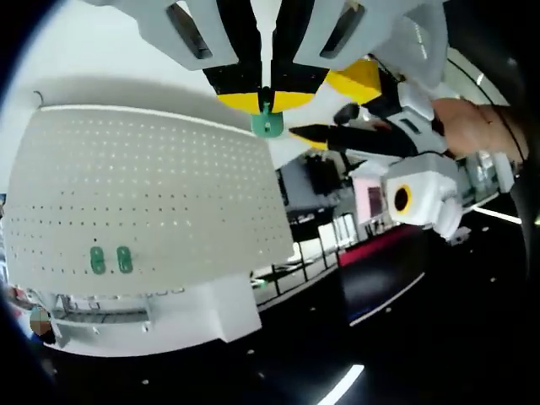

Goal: Insert the hook assembly into the mounting plate slot until the hook locks in place.

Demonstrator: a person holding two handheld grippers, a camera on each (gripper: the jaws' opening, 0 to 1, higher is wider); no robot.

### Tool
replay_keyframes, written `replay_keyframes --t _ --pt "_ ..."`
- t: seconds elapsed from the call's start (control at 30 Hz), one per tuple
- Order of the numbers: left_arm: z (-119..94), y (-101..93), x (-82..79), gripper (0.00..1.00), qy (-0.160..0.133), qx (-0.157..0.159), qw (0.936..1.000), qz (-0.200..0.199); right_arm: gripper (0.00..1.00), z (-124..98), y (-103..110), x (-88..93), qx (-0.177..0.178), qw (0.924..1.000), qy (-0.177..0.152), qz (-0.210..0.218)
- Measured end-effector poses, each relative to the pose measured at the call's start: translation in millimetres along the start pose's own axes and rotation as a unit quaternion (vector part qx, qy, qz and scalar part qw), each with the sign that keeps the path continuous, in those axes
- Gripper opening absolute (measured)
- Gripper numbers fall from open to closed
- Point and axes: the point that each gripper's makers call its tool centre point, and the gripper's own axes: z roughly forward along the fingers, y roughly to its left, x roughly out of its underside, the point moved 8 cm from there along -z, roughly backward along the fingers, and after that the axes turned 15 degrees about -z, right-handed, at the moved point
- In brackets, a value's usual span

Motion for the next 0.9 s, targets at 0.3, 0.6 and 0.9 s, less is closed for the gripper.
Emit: replay_keyframes --t 0.3,0.6,0.9 --pt "-1.2 -5.9 2.2 0.93 -0.001 0.019 0.9998 -0.005 0.0 3.7 4.3 -4.0 -0.005 0.9992 0.003 -0.039" --pt "-7.2 -13.5 2.2 1.0 -0.003 0.026 0.9996 -0.008 0.0 9.0 4.4 -9.4 -0.009 0.9993 -0.004 -0.037" --pt "-13.7 -15.8 -1.8 1.0 -0.008 0.023 0.9997 -0.001 0.0 18.1 3.9 -13.3 -0.015 0.999 -0.006 -0.041"
